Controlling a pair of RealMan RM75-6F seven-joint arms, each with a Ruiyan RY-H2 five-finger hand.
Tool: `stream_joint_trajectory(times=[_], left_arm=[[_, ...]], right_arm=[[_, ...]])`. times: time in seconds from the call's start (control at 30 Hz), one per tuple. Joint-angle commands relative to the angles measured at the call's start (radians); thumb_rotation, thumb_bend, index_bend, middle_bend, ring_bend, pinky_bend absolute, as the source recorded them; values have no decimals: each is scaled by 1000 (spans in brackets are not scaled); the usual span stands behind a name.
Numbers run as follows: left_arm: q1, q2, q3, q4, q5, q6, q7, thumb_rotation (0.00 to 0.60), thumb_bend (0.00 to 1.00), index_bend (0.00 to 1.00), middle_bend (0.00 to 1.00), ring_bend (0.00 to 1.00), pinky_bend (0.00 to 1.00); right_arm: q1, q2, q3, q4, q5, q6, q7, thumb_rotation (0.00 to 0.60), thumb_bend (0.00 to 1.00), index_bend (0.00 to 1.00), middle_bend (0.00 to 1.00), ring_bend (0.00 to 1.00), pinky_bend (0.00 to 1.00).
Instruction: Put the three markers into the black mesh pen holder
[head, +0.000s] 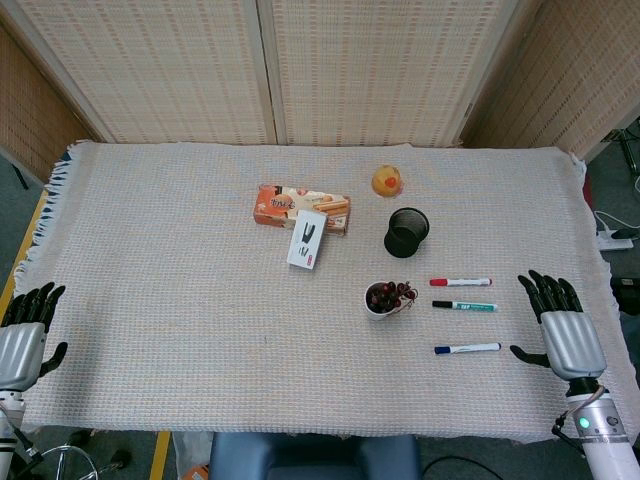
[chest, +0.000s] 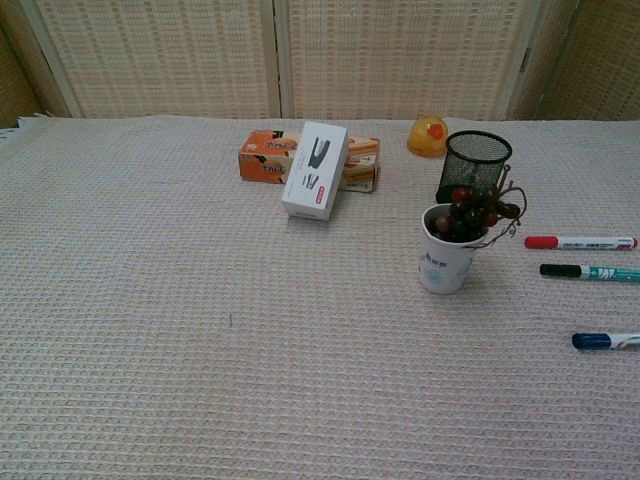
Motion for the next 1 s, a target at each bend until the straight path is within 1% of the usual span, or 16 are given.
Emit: stream_joint_trajectory(times=[0.03,0.6,0.83,1.0], left_arm=[[1,-2,0,0,3,10,17,600,319,2,0,0,29],[3,9,1,-27,13,21,21,600,317,2,0,0,30],[5,11,-1,-32,9,23,18,600,317,2,0,0,30],[11,16,-7,-33,5,35,10,600,317,2,0,0,30]], right_arm=[[2,-1,-3,2,0,-6,-2,600,0,0,0,0,0],[7,-1,0,-6,15,-15,-14,600,0,0,0,0,0],[15,-7,-8,-13,-1,-27,-9,600,0,12,0,0,0],[17,-9,-25,-20,-26,-40,4,600,0,11,0,0,0]])
